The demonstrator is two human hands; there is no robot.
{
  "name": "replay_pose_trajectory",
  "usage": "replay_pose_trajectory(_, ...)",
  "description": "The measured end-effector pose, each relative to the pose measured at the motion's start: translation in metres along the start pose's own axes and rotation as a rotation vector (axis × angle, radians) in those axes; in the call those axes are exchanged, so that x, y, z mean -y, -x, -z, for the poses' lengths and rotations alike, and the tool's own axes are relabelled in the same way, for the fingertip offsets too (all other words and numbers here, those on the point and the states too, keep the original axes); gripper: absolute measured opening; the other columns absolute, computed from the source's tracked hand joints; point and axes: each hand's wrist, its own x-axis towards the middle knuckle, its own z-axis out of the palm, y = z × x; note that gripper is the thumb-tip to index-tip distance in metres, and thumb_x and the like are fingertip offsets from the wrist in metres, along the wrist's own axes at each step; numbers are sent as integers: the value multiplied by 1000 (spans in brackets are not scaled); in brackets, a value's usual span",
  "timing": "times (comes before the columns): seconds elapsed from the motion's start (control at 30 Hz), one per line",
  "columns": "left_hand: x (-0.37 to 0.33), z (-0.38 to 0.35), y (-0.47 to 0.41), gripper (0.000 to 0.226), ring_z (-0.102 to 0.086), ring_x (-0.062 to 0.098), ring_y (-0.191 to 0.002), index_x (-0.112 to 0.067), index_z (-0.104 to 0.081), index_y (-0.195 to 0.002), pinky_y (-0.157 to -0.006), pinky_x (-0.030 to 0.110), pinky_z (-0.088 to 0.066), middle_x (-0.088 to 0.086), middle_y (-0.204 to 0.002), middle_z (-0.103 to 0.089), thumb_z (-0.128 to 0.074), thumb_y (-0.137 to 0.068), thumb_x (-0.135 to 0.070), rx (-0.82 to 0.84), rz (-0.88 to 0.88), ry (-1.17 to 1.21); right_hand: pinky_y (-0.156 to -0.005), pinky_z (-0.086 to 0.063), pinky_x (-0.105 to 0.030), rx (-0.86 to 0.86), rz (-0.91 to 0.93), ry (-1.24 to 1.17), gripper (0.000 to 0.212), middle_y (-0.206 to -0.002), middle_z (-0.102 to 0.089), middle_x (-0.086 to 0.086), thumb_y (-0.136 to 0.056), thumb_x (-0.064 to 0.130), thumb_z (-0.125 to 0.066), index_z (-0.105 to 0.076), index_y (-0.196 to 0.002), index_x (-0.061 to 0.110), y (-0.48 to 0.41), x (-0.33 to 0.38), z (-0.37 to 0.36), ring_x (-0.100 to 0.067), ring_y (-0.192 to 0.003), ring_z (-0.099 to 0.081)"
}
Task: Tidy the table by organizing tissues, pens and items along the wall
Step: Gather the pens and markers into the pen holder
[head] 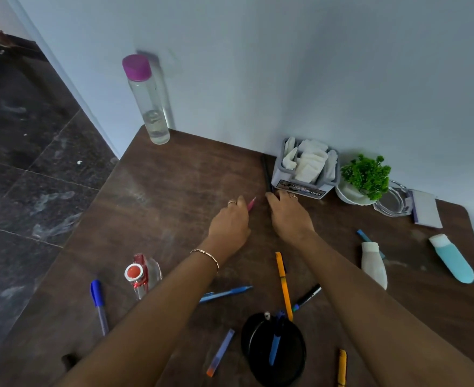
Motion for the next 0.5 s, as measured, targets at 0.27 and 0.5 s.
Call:
replay_pose_trajectory(0.27,20,26,46,34,-62,22,-95,-15,-46,-115,-80,36,-52,6,-105,-62,-63,-84,-17,-4,202,629,-70,-45,-39,-65,38,-29,28,-112,-54,-13,-93,6,-49,-45,-120,12,5,2,1,-33,-101,-55)
replay_pose_trajectory(0.5,6,46,107,6,-65,12,-66,-15,-48,-101,-58,27,-54,7,-85,-60,-47,-97,-12,-10,226,1221,-80,-43,-39,-189,-98,-355,20,-109,-56,-14,-90,12,-54,-58,-109,7,32,-5,12,-32,-100,-54)
